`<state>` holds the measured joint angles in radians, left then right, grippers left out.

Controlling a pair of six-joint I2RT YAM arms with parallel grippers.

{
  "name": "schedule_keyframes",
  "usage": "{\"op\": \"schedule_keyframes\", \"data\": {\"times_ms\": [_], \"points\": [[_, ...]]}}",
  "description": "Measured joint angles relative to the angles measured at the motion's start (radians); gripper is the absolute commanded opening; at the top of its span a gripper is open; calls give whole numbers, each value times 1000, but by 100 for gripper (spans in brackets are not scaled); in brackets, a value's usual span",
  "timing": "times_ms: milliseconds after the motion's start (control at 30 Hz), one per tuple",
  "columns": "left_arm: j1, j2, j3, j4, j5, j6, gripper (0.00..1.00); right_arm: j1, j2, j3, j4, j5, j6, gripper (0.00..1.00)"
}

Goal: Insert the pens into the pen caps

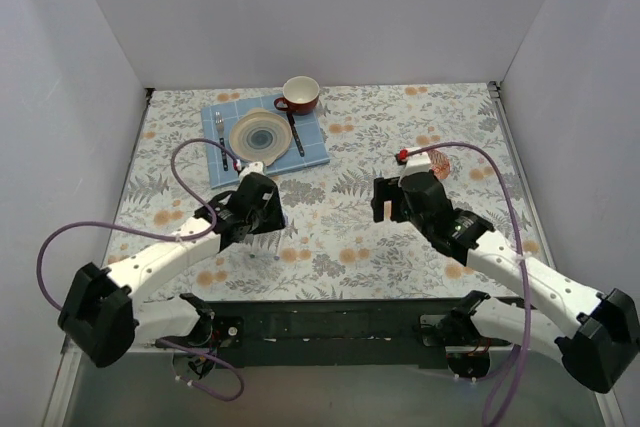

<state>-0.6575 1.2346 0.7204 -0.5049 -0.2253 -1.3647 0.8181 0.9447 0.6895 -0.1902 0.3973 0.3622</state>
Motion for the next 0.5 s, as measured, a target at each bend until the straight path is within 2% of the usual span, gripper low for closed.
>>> {"op": "schedule_keyframes", "data": {"times_ms": [33, 67, 167, 367, 500], "points": [[0, -40, 18, 5, -3, 16, 55, -64, 31, 7, -25, -19, -18, 91], [0, -81, 38, 21, -4, 37, 77, -108, 56, 17, -49, -27, -29, 90], [0, -212, 79, 103, -1, 114, 98, -238, 136, 56, -122, -54, -73, 90], [0, -357, 109, 224, -60, 220, 98, -348, 251, 72, -217, -61, -166, 86], [0, -409, 53, 277, -106, 248, 98, -447, 307, 72, -270, -77, -224, 84]]}}
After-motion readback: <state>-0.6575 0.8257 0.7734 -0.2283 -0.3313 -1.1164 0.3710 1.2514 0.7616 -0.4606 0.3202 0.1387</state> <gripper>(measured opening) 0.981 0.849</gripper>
